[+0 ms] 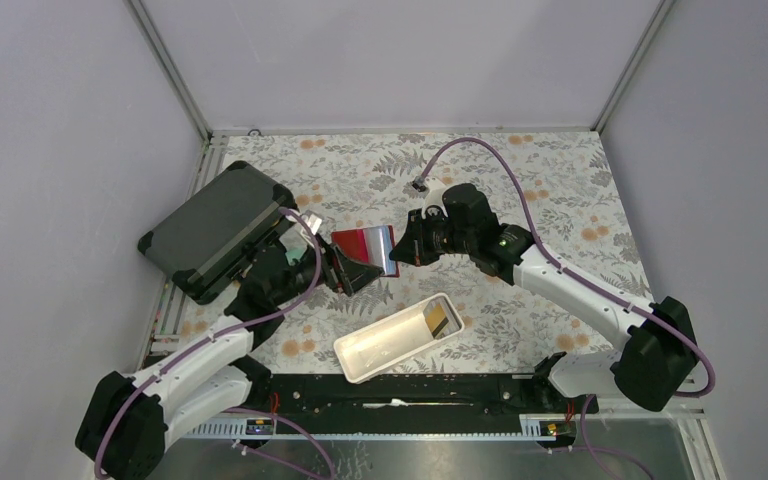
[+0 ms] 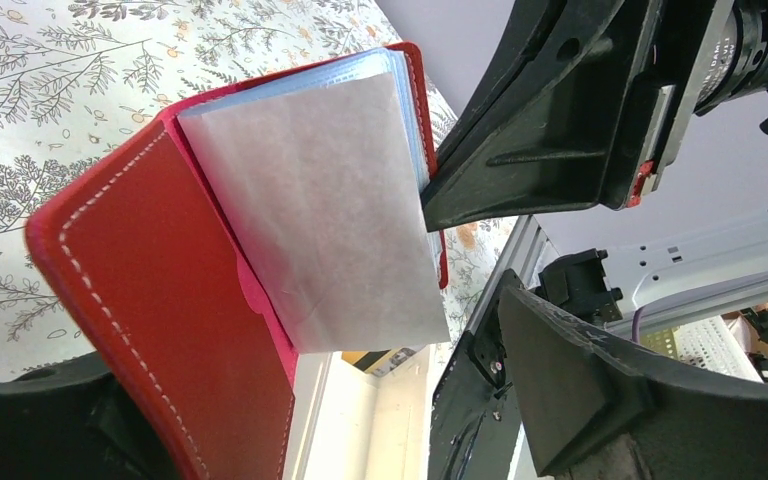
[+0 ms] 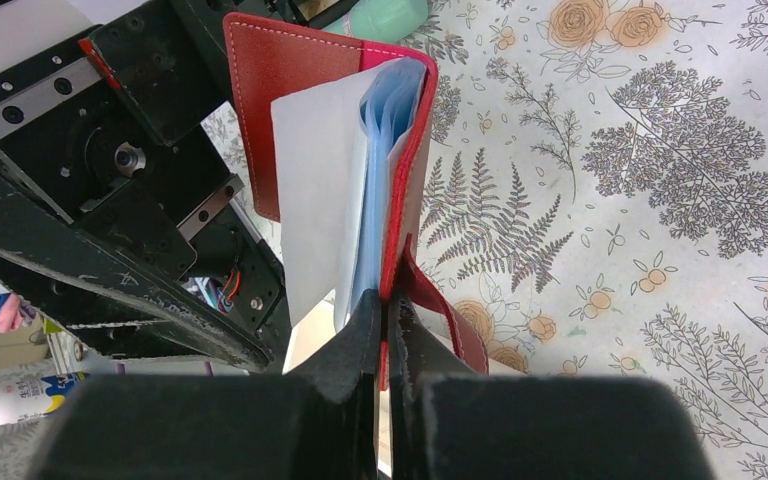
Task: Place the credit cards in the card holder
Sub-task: Open the card holder at the center of the board.
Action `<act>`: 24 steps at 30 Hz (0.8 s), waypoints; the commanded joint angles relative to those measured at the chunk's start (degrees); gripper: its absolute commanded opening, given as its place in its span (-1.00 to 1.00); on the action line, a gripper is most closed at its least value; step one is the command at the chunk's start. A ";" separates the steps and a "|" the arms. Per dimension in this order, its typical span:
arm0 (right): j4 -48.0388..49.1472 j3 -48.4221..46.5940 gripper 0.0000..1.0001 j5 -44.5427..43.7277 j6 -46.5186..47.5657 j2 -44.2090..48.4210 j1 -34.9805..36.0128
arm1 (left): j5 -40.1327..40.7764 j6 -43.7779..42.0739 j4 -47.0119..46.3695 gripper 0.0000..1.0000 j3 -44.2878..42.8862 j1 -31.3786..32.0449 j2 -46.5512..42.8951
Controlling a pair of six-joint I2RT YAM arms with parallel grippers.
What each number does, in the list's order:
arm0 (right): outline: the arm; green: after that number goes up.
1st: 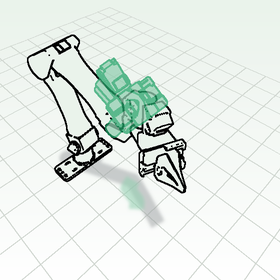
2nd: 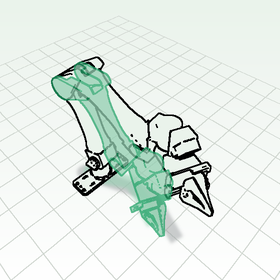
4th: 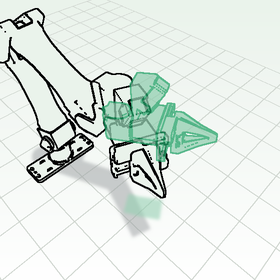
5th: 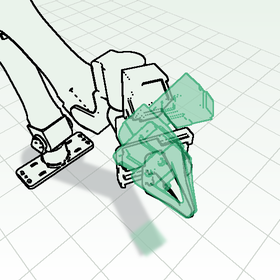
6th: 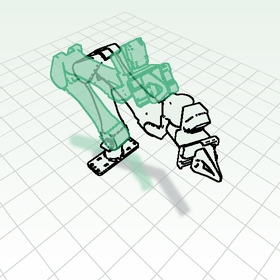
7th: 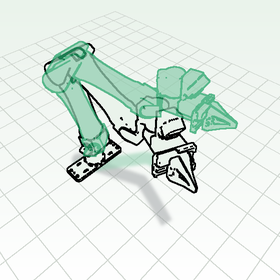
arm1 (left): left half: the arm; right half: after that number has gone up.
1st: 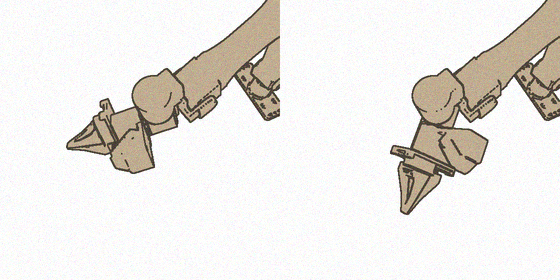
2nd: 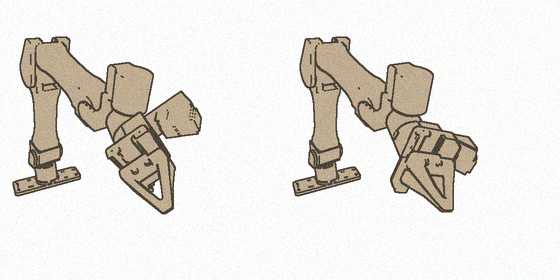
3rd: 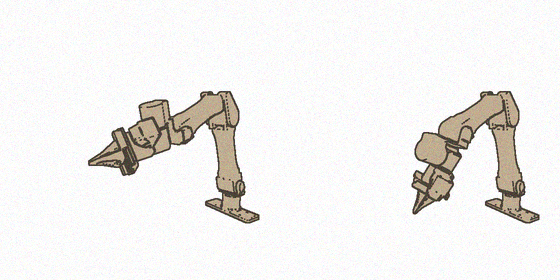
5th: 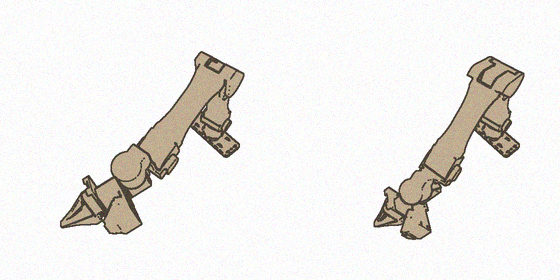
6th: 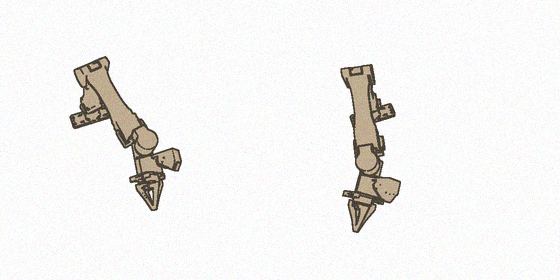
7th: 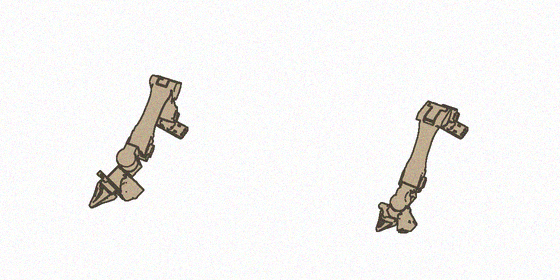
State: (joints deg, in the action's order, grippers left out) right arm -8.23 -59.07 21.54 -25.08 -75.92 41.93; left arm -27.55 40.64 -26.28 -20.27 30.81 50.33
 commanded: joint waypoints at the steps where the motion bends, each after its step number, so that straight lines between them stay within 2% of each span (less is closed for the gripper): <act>1: 2.51 -1.80 -1.00 0.02 0.74 -0.11 -0.15 | 0.98 0.80 -4.48 0.93 -3.03 0.13 1.17; 10: 2.14 -1.41 -1.00 0.03 1.74 0.16 -0.06 | 3.31 -0.33 -0.49 0.97 -5.68 0.13 3.58; 24: 2.27 -1.93 -1.00 0.44 2.49 -0.40 0.78 | 6.09 -2.59 5.54 0.85 -9.34 0.87 7.73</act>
State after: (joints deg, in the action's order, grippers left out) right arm -8.23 -59.07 21.67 -23.73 -76.12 42.09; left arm -23.14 39.94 -20.95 -26.44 31.14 57.30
